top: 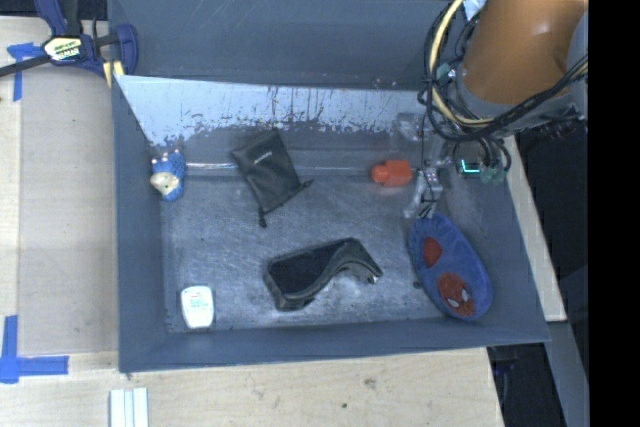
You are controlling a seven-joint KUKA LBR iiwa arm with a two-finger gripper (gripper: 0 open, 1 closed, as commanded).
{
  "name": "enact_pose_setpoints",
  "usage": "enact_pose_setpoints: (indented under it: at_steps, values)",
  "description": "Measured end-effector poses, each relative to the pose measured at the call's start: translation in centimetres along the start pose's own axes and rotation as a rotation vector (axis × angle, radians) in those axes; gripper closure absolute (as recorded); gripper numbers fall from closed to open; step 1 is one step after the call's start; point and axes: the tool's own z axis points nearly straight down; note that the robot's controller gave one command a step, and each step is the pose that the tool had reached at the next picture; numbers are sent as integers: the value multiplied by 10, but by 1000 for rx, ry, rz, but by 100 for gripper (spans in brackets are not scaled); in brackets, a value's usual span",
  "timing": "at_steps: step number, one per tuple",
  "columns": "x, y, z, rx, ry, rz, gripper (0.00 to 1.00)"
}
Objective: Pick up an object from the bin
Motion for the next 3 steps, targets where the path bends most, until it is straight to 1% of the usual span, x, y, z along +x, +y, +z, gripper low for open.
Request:
enact_pose_setpoints:
  at_steps: [1, 2, 3]
  values:
    - [80, 54, 83, -1, 0, -524, 0]
    - [43, 69, 157, 0, -3, -490, 0]
    - [43, 67, 153, 2, -6, -490, 100]
